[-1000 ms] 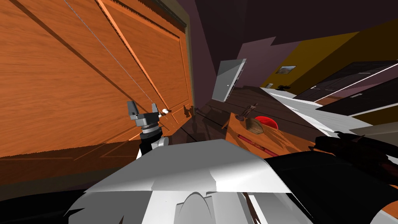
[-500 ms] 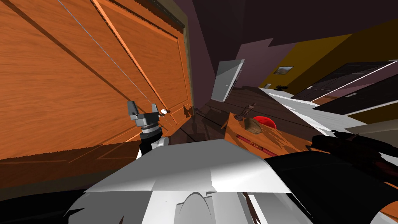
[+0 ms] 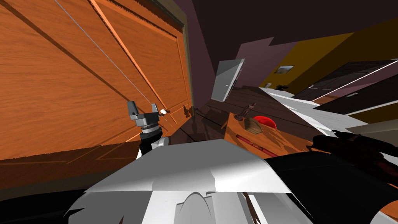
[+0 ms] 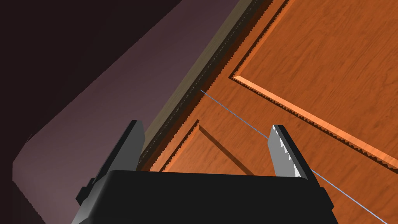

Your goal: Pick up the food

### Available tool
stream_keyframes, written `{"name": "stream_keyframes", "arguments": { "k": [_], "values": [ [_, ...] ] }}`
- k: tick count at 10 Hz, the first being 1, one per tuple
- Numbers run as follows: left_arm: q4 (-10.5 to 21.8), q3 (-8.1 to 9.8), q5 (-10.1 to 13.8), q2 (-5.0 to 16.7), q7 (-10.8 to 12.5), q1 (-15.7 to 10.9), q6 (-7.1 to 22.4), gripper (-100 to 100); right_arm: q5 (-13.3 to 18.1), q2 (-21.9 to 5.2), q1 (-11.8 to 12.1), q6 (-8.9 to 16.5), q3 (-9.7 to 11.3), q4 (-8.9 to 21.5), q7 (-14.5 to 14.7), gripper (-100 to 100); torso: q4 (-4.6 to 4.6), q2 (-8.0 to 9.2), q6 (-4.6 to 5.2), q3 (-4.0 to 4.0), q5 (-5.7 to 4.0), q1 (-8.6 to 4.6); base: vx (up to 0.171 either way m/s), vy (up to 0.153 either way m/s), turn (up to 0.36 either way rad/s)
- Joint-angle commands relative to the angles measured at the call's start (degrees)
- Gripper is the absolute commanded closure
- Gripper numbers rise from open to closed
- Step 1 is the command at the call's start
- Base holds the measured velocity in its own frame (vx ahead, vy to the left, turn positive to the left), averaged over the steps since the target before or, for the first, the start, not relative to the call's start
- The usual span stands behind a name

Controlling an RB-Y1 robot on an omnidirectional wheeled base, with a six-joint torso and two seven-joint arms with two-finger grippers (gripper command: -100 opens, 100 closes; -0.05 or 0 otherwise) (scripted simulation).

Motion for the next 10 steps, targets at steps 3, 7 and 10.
{"name": "stream_keyframes", "arguments": {
  "k": [3,7,10],
  "values": [
    [0.0,0.0,0.0,0.0,0.0,0.0,0.0,0,0.0,0.0,0.0,0.0,0.0,0.0,0.0,100,0.0,0.01,-0.01,0.01,0.02,0.01,0.0,0.0,0.0],
    [0.0,0.0,0.0,0.0,0.0,0.0,0.0,0,-0.7,-1.8,1.5,3.0,-0.7,-1.8,-1.0,100,0.0,0.08,0.03,0.04,0.05,0.21,-0.012,0.04,0.023],
    [0.0,0.0,0.0,0.0,0.0,0.0,0.0,0,-0.7,-1.8,1.5,3.0,-0.7,-1.8,-1.0,100,0.02,0.08,0.0,0.05,0.09,0.18,-0.014,0.029,0.004]
  ]
}}
